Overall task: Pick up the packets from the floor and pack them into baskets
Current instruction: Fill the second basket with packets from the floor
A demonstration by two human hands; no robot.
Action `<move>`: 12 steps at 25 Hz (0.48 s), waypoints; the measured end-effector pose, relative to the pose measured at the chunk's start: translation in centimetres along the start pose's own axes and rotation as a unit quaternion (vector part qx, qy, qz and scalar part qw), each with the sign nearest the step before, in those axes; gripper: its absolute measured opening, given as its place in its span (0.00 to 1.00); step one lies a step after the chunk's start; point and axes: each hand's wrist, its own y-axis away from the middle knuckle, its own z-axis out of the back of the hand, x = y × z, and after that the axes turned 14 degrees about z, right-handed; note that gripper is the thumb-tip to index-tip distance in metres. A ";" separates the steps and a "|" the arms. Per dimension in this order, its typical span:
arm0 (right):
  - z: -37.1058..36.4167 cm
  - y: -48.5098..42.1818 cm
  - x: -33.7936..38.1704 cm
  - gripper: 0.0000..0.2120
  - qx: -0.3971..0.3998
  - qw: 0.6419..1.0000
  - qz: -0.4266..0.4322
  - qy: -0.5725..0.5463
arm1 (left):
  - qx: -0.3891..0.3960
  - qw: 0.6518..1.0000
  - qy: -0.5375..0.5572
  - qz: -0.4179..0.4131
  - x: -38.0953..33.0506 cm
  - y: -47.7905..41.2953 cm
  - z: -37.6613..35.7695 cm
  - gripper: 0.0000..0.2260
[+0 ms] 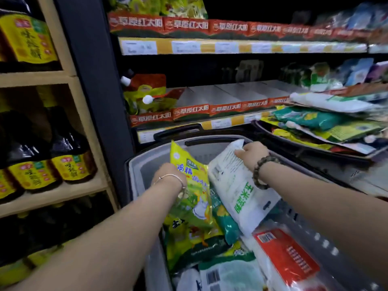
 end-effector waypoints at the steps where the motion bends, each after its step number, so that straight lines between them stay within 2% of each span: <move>1: -1.1 -0.5 -0.4 0.23 0.017 1.000 -0.008 0.011 | 0.008 0.999 -0.045 0.010 -0.2 -0.6 -0.5 0.15; 3: -3.1 -0.9 -1.4 0.19 0.049 0.998 -0.020 0.031 | 0.049 0.991 -0.128 -0.004 0.1 -1.6 -1.4 0.17; 5: -4.4 -0.7 -2.6 0.13 0.072 0.996 -0.041 0.033 | 0.094 0.978 -0.182 0.022 0.1 -2.0 -2.1 0.19; 8: -4.5 -0.2 -3.8 0.19 0.102 0.990 -0.035 0.090 | 0.122 0.941 -0.315 0.016 0.2 -1.7 -2.1 0.20; 10: -4.2 0.1 -3.8 0.17 0.106 0.980 0.025 0.164 | 0.116 0.947 -0.298 0.011 0.6 -1.9 -2.7 0.20; 12: -4.2 0.7 -3.6 0.18 0.113 0.951 0.138 0.254 | 0.049 0.977 -0.204 0.033 1.3 -1.1 -3.1 0.29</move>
